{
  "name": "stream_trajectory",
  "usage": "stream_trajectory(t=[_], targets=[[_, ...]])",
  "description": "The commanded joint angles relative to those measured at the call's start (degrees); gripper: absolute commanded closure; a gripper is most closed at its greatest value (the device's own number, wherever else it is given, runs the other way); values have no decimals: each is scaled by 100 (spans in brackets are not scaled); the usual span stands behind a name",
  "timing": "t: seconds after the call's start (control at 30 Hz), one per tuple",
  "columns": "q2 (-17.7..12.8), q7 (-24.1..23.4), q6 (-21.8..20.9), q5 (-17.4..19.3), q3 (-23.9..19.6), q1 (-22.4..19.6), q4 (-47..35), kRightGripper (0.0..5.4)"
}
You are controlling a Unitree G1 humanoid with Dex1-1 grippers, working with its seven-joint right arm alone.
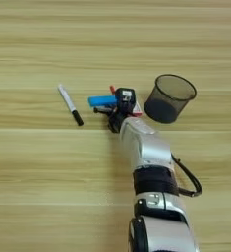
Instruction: Move the objects on the table
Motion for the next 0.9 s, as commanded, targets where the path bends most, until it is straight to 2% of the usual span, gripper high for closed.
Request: stream_trajectory(t=[0.03,0.2,0.33,0.9], targets=[[-147,-71,41,-20,8,-111,-920,456],[-251,-91,418,-2,-56,279,-1952,402],[-327,-135,602,12,-242,429,-2307,367],[-478,43,990,22,-230,804,-2571,180]])
